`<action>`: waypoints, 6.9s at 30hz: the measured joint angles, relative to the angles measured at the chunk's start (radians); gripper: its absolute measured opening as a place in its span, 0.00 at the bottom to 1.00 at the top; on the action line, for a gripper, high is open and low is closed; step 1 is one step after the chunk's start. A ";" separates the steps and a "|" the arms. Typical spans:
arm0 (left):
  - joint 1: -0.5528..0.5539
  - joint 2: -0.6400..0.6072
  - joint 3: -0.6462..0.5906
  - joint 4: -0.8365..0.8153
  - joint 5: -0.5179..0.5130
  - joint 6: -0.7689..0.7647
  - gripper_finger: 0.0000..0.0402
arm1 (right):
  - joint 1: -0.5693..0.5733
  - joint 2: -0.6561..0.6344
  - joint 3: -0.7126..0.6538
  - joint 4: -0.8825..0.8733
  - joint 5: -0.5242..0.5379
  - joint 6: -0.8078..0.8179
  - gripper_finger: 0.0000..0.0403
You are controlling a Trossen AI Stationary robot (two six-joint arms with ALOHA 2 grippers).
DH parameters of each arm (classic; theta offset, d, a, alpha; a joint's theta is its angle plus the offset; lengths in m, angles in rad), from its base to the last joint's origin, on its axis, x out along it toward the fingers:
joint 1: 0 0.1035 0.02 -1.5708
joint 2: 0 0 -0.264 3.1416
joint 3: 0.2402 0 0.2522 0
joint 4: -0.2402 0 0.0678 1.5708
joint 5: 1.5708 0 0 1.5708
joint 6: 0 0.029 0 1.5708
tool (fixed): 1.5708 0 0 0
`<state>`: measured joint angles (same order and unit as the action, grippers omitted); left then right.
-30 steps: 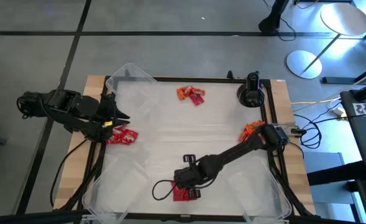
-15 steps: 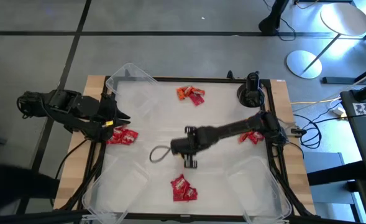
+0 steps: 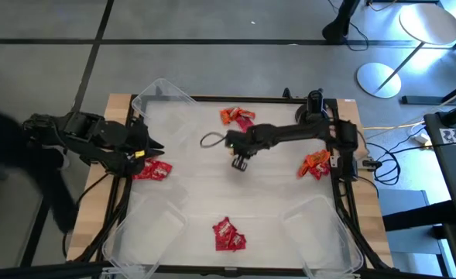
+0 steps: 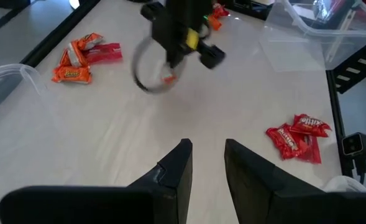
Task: Sort candy
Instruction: Move the orange candy to the top center of the table, then move the red candy to the top center of the table
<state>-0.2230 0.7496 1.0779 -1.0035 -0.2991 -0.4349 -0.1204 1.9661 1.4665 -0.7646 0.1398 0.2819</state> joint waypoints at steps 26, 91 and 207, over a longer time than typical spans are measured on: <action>0.000 0.045 0.000 0.001 -0.001 -0.029 0.21 | -0.206 -0.008 -0.042 -0.003 0.068 0.057 0.34; 0.000 0.045 -0.001 0.016 0.053 -0.011 0.21 | 0.540 0.202 0.067 0.350 -0.105 -0.141 0.56; 0.000 0.046 -0.001 0.020 0.003 0.045 0.21 | 0.632 0.014 0.189 0.095 -0.137 0.103 0.54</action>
<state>-0.2228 0.7959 1.0771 -0.9836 -0.2966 -0.3901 0.5114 1.9805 1.6550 -0.6696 0.0026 0.3848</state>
